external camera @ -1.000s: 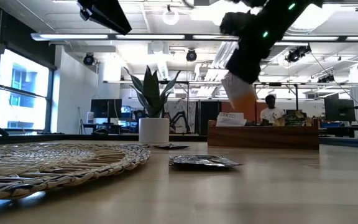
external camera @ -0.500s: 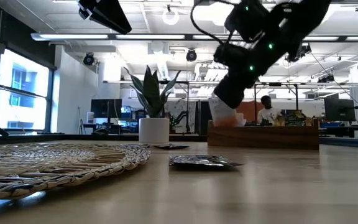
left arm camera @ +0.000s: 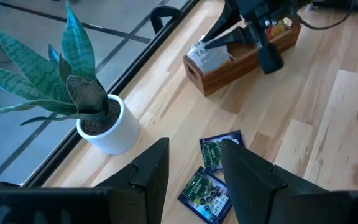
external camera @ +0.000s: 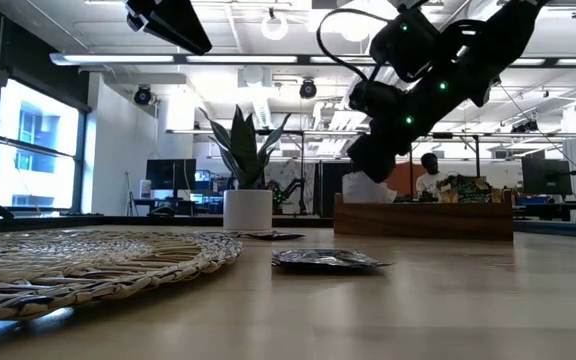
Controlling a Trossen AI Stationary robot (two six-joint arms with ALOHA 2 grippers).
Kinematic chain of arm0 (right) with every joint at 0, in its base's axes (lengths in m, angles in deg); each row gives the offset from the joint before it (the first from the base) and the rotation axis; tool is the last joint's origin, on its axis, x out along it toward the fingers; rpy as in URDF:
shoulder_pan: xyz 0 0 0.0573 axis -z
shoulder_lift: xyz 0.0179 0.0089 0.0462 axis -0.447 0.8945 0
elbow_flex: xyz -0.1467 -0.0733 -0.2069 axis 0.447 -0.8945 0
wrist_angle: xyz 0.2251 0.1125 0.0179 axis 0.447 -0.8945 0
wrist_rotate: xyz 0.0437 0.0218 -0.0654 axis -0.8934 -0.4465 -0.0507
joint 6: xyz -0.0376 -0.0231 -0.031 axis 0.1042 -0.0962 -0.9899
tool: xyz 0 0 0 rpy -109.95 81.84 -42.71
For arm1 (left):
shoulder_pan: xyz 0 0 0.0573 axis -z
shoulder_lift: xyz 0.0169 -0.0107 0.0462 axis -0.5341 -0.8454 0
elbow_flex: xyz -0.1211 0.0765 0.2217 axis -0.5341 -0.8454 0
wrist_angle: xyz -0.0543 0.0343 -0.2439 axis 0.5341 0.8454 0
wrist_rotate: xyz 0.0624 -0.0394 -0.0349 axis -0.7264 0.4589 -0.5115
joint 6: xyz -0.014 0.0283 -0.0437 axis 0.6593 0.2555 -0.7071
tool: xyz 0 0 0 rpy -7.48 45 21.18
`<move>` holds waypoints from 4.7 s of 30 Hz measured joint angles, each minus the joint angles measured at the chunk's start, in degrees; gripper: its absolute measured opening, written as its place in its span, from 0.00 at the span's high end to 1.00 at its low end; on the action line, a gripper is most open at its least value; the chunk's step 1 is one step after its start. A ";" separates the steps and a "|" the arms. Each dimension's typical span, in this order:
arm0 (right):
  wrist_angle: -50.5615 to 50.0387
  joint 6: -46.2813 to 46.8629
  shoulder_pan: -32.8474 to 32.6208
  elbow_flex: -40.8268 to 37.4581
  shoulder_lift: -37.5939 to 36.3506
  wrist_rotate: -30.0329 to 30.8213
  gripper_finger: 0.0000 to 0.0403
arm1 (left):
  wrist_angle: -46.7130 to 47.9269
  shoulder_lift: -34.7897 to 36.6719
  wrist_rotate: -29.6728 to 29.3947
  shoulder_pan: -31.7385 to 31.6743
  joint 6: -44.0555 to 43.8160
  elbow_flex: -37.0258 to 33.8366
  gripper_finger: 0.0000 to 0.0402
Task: Pick & Place Tea
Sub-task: Put the white tea bag into the left section of the wooden organizer, then put the black tea bag into the middle section of the wooden organizer
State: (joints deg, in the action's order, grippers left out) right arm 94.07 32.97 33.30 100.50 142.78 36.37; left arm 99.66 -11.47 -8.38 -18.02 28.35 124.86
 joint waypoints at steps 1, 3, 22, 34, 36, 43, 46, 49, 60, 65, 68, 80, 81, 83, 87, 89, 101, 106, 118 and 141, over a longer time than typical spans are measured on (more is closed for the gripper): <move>0.78 -0.01 -0.05 0.03 0.00 -0.18 0.86 | -0.01 0.02 0.24 0.00 0.00 0.00 0.64; 2.00 -0.06 -0.46 0.04 -0.17 -0.18 0.82 | -0.01 0.02 1.48 0.00 0.00 0.00 0.64; 2.11 0.38 -15.77 0.08 -11.82 0.23 0.70 | -0.10 0.02 9.65 0.00 -0.02 -0.02 0.64; 1.98 12.26 -23.32 0.10 -9.98 -6.97 0.68 | -0.08 0.02 13.86 0.00 -0.04 -0.02 0.64; 1.91 12.45 -23.86 0.10 -9.59 -6.99 0.68 | -0.08 0.02 14.71 0.00 -0.06 -0.02 0.64; 2.00 13.13 -24.83 0.10 -9.40 -6.83 0.68 | -0.08 0.02 15.66 0.00 -0.04 -0.02 0.64; 2.00 14.79 -25.28 0.10 -9.40 -6.88 0.68 | -0.08 0.02 15.64 0.00 -0.04 -0.02 0.64; 2.01 14.95 -25.33 0.10 -9.40 -7.25 0.68 | -0.09 0.01 15.64 0.00 -0.04 -0.02 0.64; 4.60 7.61 -24.00 0.10 -9.38 -6.77 0.67 | -0.08 0.02 15.64 0.00 -0.04 -0.02 0.64; 5.04 7.83 -23.82 0.10 -9.38 -7.52 0.68 | -0.09 0.02 15.62 0.00 -0.04 -0.02 0.64; 5.09 7.32 -23.82 0.10 -9.38 -7.52 0.68 | -0.10 0.02 15.62 0.00 -0.04 -0.02 0.64; 13.12 2.66 -22.19 0.10 -9.35 -7.72 0.68 | -0.08 0.00 15.60 0.00 -0.04 -0.03 0.64; 13.82 3.01 -21.92 0.10 -9.35 -7.79 0.68 | -0.08 0.00 15.60 0.00 -0.04 -0.04 0.64; 14.80 4.11 -21.30 0.10 -9.35 -8.91 0.68 | -0.08 0.02 15.60 0.00 -0.04 -0.04 0.64; 14.87 7.66 -20.83 0.10 -9.35 -12.22 0.68 | -0.08 0.00 15.60 0.00 -0.04 -0.04 0.64; 14.76 9.12 -20.84 0.10 -9.35 -12.93 0.68 | -0.08 0.01 15.60 0.00 -0.04 -0.04 0.64; 3.33 18.99 -22.69 0.10 -9.35 -14.81 0.68 | -0.08 0.02 15.58 0.00 -0.03 -0.04 0.64; 1.65 22.89 -24.23 0.10 -9.35 -15.01 0.68 | -0.08 0.02 15.59 0.00 -0.04 -0.04 0.64; 1.56 23.11 -25.66 0.10 -9.35 -12.64 0.68 | -0.08 0.00 15.59 0.00 -0.03 -0.04 0.64; 1.56 22.94 -24.35 0.10 -9.35 -12.79 0.68 | -0.08 0.01 15.58 0.00 -0.02 -0.04 0.64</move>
State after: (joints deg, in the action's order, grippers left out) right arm 95.63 55.91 8.95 100.60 133.43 23.58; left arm 99.58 -11.46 7.20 -18.02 28.33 124.82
